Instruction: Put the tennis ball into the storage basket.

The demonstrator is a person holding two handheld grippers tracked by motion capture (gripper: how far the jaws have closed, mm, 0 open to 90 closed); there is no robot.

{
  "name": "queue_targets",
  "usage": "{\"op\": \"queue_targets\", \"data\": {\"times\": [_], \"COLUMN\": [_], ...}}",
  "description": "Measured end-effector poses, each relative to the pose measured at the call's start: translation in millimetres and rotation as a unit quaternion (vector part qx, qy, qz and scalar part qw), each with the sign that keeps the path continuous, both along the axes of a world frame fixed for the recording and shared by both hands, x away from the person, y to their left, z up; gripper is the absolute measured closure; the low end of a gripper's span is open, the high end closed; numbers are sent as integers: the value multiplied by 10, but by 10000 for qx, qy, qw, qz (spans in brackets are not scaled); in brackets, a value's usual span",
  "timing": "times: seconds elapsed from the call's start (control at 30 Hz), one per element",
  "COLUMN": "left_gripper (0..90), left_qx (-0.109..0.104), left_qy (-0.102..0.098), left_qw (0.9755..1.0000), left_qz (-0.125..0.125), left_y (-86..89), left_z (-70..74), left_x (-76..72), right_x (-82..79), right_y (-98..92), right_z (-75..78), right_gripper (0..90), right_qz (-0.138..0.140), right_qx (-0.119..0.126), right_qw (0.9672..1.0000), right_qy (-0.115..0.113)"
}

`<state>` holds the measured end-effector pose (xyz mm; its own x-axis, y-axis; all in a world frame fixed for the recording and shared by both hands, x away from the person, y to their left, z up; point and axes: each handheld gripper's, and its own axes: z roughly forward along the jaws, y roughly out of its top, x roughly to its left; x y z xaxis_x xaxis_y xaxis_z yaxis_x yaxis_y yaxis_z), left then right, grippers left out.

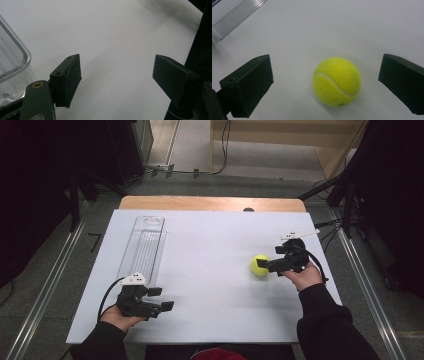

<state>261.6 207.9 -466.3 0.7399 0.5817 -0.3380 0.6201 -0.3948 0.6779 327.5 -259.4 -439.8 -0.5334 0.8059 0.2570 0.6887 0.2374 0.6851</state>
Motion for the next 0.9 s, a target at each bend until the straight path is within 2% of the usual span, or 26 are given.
{"op": "queue_targets", "data": {"times": [0.63,0.9], "left_gripper": [238,238], "left_qx": [15,-3], "left_qy": [36,26], "left_qw": [10000,10000], "left_qz": [-60,-41], "left_y": [-4,-4], "left_z": [-7,-6], "left_x": [3,1], "right_x": [240,261], "right_y": [139,150], "right_z": [27,-6], "right_gripper": [0,0], "right_qz": [-26,-80], "right_qx": [-46,-94], "right_qw": [10000,9999], "right_qy": [-32,-15]}}
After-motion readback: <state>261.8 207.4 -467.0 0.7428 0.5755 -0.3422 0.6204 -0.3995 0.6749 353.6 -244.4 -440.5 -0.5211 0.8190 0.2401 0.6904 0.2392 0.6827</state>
